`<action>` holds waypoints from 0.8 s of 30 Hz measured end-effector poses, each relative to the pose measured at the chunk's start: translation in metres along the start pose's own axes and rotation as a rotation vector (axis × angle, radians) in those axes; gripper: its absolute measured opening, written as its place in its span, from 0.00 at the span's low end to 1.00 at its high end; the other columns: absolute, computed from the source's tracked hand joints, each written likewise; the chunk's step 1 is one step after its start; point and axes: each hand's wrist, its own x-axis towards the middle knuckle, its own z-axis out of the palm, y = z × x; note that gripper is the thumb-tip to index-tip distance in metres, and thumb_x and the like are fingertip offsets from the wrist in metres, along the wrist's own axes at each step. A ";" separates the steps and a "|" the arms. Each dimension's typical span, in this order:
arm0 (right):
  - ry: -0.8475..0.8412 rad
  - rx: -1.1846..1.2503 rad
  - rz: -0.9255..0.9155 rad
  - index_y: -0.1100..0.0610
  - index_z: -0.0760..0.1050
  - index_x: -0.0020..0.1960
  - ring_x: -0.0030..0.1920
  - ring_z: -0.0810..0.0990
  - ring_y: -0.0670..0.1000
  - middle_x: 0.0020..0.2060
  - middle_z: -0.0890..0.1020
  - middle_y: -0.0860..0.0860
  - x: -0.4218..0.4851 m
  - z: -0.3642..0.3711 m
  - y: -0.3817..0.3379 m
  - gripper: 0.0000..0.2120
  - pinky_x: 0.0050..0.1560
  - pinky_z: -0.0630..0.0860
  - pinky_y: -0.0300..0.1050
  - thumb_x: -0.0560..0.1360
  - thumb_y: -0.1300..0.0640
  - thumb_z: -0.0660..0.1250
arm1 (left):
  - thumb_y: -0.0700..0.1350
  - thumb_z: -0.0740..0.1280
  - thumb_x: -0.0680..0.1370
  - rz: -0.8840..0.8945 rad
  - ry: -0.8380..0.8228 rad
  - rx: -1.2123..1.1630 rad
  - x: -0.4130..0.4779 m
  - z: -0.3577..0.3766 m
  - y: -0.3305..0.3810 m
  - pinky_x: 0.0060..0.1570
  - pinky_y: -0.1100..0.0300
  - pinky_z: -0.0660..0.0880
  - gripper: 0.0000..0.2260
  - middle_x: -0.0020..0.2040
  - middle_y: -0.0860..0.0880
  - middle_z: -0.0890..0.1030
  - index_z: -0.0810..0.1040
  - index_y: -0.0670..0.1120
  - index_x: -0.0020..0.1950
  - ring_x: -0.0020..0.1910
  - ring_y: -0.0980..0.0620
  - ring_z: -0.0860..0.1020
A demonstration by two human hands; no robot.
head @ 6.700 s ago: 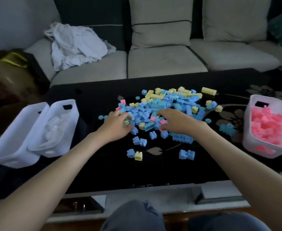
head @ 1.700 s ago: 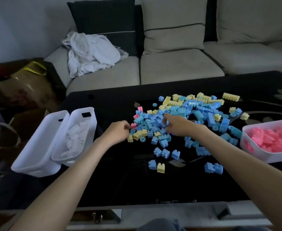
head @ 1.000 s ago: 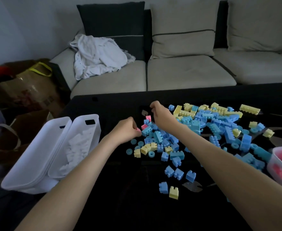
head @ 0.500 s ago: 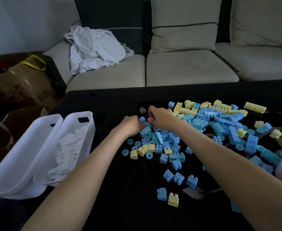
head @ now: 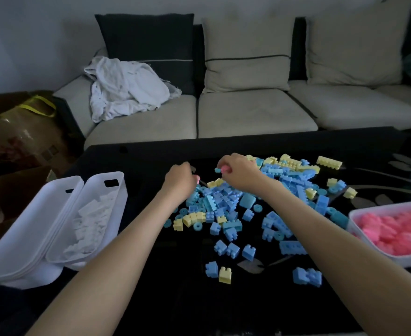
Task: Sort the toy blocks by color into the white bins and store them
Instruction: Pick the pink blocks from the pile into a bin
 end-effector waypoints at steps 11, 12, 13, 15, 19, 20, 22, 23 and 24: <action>0.165 0.038 0.342 0.57 0.77 0.48 0.48 0.76 0.55 0.50 0.77 0.57 -0.130 -0.107 0.123 0.07 0.50 0.70 0.45 0.74 0.56 0.63 | 0.42 0.60 0.79 0.507 -0.147 -0.355 -0.108 0.055 0.181 0.35 0.59 0.63 0.07 0.43 0.46 0.76 0.75 0.41 0.51 0.41 0.48 0.72; 0.176 0.045 0.397 0.59 0.77 0.47 0.47 0.77 0.56 0.48 0.79 0.58 -0.145 -0.114 0.136 0.08 0.48 0.71 0.46 0.74 0.57 0.62 | 0.41 0.60 0.79 0.530 -0.191 -0.352 -0.116 0.062 0.195 0.37 0.59 0.65 0.07 0.44 0.45 0.77 0.76 0.40 0.51 0.43 0.47 0.73; 0.188 0.059 0.449 0.62 0.77 0.47 0.45 0.78 0.57 0.47 0.80 0.60 -0.160 -0.121 0.146 0.09 0.46 0.71 0.46 0.74 0.58 0.62 | 0.41 0.60 0.79 0.551 -0.219 -0.349 -0.123 0.070 0.207 0.39 0.59 0.66 0.07 0.45 0.44 0.77 0.76 0.40 0.51 0.45 0.45 0.75; 0.234 0.087 0.513 0.66 0.77 0.49 0.46 0.78 0.60 0.47 0.81 0.61 -0.187 -0.134 0.166 0.10 0.42 0.69 0.45 0.74 0.61 0.61 | 0.41 0.60 0.78 0.586 -0.249 -0.307 -0.137 0.085 0.229 0.43 0.56 0.69 0.07 0.48 0.42 0.79 0.77 0.40 0.51 0.49 0.44 0.76; 0.111 0.067 0.487 0.59 0.77 0.55 0.47 0.76 0.49 0.49 0.79 0.51 -0.222 -0.139 0.180 0.10 0.40 0.67 0.37 0.77 0.59 0.62 | 0.40 0.60 0.79 0.653 -0.238 -0.206 -0.150 0.107 0.251 0.49 0.57 0.69 0.11 0.59 0.41 0.75 0.73 0.42 0.61 0.57 0.42 0.74; 0.029 0.071 0.473 0.57 0.76 0.58 0.50 0.75 0.48 0.52 0.79 0.49 -0.226 -0.136 0.182 0.11 0.45 0.68 0.36 0.77 0.58 0.62 | 0.41 0.60 0.79 0.662 -0.273 -0.192 -0.152 0.109 0.253 0.53 0.55 0.70 0.14 0.62 0.40 0.72 0.70 0.43 0.65 0.59 0.42 0.73; -0.054 0.046 0.450 0.55 0.73 0.63 0.54 0.76 0.49 0.58 0.78 0.51 -0.233 -0.131 0.191 0.14 0.54 0.69 0.38 0.79 0.57 0.61 | 0.43 0.61 0.80 0.677 -0.364 -0.144 -0.154 0.113 0.257 0.58 0.51 0.71 0.20 0.67 0.40 0.64 0.63 0.44 0.71 0.60 0.40 0.72; -0.051 0.006 0.438 0.55 0.73 0.64 0.55 0.76 0.49 0.60 0.77 0.51 -0.234 -0.130 0.195 0.15 0.57 0.70 0.40 0.79 0.57 0.60 | 0.43 0.61 0.80 0.682 -0.399 -0.121 -0.153 0.115 0.257 0.59 0.50 0.71 0.21 0.68 0.40 0.62 0.61 0.44 0.72 0.60 0.40 0.72; -0.034 -0.033 0.428 0.54 0.73 0.65 0.56 0.76 0.50 0.60 0.77 0.51 -0.235 -0.130 0.198 0.15 0.58 0.70 0.42 0.79 0.58 0.59 | 0.44 0.61 0.80 0.687 -0.420 -0.099 -0.151 0.116 0.257 0.60 0.49 0.71 0.21 0.68 0.41 0.62 0.61 0.44 0.72 0.60 0.41 0.72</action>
